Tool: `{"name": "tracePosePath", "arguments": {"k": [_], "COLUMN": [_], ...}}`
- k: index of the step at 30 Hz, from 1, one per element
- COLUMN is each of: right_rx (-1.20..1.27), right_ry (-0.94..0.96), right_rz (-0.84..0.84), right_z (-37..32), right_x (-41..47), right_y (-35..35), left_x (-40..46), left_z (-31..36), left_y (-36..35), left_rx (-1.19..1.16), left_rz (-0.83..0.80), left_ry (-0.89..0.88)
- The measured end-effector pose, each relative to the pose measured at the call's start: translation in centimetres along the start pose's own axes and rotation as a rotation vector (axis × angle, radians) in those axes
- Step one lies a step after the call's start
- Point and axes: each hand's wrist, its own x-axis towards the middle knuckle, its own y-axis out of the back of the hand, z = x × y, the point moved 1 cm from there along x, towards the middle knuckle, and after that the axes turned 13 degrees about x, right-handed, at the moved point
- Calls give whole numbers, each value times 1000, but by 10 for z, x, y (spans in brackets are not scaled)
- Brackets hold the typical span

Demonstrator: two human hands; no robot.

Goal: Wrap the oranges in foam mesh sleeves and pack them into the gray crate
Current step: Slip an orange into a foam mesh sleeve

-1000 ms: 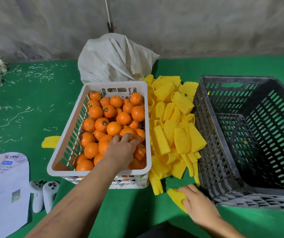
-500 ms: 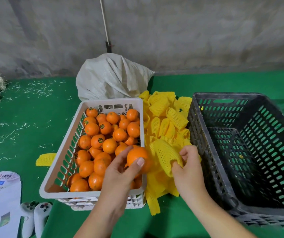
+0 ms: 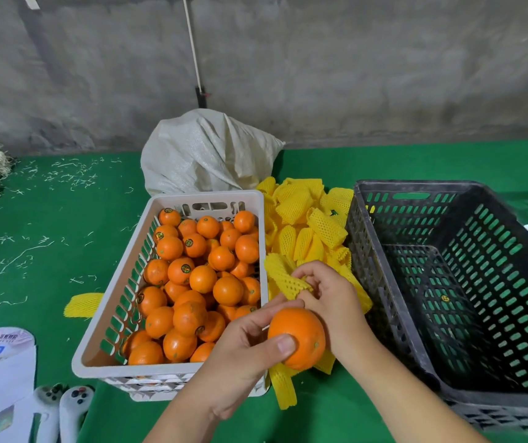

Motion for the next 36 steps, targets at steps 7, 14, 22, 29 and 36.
{"name": "tracePosePath", "arguments": {"k": [7,14,22,29,36], "right_rx": [-38,-35,-181,-198,-173], "right_ry": [-22,129,342,478,573], "right_rz": [-3,0,-107,50,-4], "right_z": [-4,-22,-27,-32,-48], "right_x": [-5,-17,-42,-30,-38], "right_y": [16,23,-18,-16,-18], "left_x": [8,9,18,18,20], "left_z": [0,-1,4,-6,3], "left_y": [-4,0,0,-6,-2], "left_rx": [87,293,-53,-292,-3], "left_rz": [191,486,610,344,583], "left_ry": [-14,-126,18,-47,-20]}}
